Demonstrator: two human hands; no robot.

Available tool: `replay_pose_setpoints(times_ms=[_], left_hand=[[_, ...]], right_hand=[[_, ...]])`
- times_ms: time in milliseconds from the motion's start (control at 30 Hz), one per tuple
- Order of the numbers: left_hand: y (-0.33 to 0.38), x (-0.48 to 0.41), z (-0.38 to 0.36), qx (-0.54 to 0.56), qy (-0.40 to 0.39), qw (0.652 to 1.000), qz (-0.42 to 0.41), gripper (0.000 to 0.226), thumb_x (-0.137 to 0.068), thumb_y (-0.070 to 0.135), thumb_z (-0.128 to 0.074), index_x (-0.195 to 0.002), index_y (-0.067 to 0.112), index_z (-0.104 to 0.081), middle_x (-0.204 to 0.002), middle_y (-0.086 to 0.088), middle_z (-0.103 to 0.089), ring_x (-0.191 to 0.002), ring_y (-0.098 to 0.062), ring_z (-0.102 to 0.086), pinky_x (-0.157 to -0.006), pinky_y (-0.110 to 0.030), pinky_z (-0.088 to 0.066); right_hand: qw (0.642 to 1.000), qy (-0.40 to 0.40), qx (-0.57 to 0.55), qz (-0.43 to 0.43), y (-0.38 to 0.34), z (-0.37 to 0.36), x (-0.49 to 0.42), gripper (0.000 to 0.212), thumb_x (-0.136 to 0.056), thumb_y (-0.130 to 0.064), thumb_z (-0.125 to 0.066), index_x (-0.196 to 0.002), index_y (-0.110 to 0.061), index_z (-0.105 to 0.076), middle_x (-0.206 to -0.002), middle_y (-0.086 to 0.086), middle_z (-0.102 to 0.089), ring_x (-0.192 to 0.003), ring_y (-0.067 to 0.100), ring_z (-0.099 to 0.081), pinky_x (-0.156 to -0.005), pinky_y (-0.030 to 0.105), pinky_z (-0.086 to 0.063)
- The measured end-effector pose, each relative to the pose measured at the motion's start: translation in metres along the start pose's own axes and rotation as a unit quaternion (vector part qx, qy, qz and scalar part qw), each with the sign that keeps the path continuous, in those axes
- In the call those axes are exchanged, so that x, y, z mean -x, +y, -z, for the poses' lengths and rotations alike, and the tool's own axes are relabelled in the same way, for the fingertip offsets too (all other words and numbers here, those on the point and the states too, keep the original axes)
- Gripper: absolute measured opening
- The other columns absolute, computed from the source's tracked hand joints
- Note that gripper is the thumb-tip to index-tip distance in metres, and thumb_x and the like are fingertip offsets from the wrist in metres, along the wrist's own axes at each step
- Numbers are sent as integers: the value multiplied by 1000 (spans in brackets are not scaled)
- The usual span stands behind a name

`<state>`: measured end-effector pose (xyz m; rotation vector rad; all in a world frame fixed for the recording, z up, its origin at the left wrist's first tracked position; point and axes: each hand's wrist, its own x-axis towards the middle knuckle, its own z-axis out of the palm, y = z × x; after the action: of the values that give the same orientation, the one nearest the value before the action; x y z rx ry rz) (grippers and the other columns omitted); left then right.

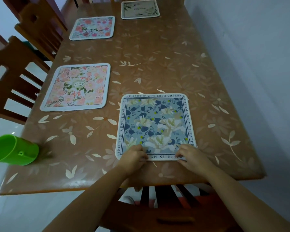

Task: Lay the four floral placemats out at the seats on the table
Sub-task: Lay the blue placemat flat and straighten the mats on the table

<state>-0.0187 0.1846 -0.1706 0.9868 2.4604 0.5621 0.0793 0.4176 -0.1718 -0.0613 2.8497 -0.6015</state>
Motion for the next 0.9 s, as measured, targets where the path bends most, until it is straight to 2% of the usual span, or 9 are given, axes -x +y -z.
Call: replay_pose_setpoints(times_ms=[200,467,633,800,900], left_hand=[[-2,8,-2,18,26,999,39,22,-76,8,-68,-98,6,-68,-101,-15,-59,-102,-27,-50,-85,-32,-40],[5,8,-9,34,37,996,79,11,-75,7,-68,-86,8,-72,-95,-11,-63,-93,-25,-57,-78,-30,-44],[9,10,-15,34,36,992,117,10,-77,11,-66,-84,14,-72,-96,-4,-65,-91,-21,-57,-71,-21,-36],[10,15,-18,32,30,992,117,9,-78,14,-65,-83,17,-73,-95,-1,-65,-90,-18,-58,-69,-20,-37],[11,16,-17,24,29,994,104,10,-78,14,-65,-84,16,-73,-96,-2,-65,-90,-19,-58,-71,-22,-39]], right_hand=[[1000,-5,-3,-27,4,4,5,10,-85,-13,-57,-93,-14,-62,-100,1,-55,-99,16,-47,-80,20,-33],[998,-25,-4,-59,0,5,10,14,-83,-9,-53,-93,-13,-61,-102,2,-56,-100,16,-49,-81,25,-39],[997,-45,4,-69,-1,9,13,15,-83,-11,-55,-95,-15,-62,-105,1,-57,-97,15,-53,-80,28,-46],[997,-35,19,-65,-1,8,19,15,-84,-13,-53,-95,-18,-61,-105,-3,-56,-98,11,-51,-70,18,-35],[998,-31,16,-60,-1,7,19,15,-83,-12,-52,-95,-16,-61,-105,-1,-57,-99,13,-51,-71,19,-35]])
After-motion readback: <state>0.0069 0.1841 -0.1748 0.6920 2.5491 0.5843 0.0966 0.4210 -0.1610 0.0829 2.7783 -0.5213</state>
